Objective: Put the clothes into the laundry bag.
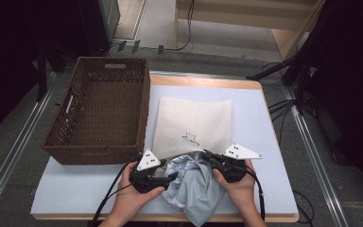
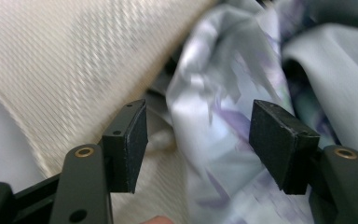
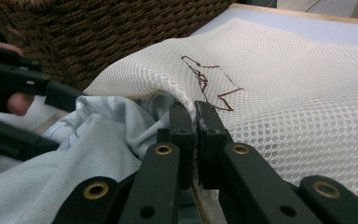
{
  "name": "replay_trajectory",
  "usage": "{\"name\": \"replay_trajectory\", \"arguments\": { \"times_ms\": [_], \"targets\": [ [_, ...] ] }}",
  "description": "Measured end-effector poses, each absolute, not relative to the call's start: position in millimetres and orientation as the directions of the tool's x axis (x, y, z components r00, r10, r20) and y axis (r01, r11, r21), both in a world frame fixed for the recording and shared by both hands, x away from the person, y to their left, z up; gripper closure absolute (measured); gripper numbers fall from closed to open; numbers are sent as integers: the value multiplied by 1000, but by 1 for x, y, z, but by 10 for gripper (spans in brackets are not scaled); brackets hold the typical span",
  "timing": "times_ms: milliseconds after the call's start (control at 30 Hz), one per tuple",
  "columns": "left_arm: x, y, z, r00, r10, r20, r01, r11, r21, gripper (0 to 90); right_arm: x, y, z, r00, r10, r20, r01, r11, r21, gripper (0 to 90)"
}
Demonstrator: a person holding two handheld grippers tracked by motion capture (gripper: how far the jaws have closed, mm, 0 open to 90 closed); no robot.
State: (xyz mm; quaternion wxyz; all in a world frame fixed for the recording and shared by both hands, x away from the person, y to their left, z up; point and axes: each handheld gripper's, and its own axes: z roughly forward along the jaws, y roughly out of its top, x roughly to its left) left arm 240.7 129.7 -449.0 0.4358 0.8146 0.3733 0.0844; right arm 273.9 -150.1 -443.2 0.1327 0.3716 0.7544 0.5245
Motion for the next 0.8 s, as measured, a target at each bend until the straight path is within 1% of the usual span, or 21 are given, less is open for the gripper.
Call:
{"name": "replay_trajectory", "arguments": {
  "times_ms": [100,167,200,267,333,367,467,533,567,600,667,700,800],
  "targets": [
    [238,120,-452,727,662,-182,536,-382,753,381,274,-149,-444,-690,699,188,422,178,889,876],
    [239,112,-454,729,662,-171,541,-406,737,435,273,-148,-444,-690,698,191,423,176,889,876],
    [240,106,-455,728,668,-156,546,-426,721,482,273,-149,-444,-691,697,190,421,175,890,876],
    [245,94,-457,731,671,-124,544,-464,699,610,272,-149,-443,-692,696,193,422,173,890,876],
    [251,88,-454,721,682,-123,553,-460,695,784,272,-149,-443,-695,693,193,420,173,891,876],
    [253,86,-453,714,687,-134,561,-447,697,823,272,-150,-443,-697,691,194,419,172,892,876],
    [268,79,-448,687,716,-122,562,-418,714,882,272,-150,-442,-698,689,196,415,166,895,876],
    [274,77,-446,667,735,-118,563,-394,726,894,272,-150,-441,-698,689,197,414,163,896,876],
    [276,76,-446,649,754,-103,562,-384,732,896,271,-150,-441,-698,688,198,414,162,896,876],
    [280,75,-447,622,782,-46,547,-392,740,896,271,-151,-440,-698,688,199,413,160,897,876],
    [283,75,-450,608,794,-33,553,-394,734,874,271,-151,-439,-700,686,199,411,158,898,876],
    [283,75,-452,612,789,-48,560,-390,731,844,271,-151,-439,-699,687,199,411,159,898,876],
    [276,82,-449,640,765,-74,548,-387,741,644,271,-151,-441,-699,688,195,414,168,895,876]
  ]
}}
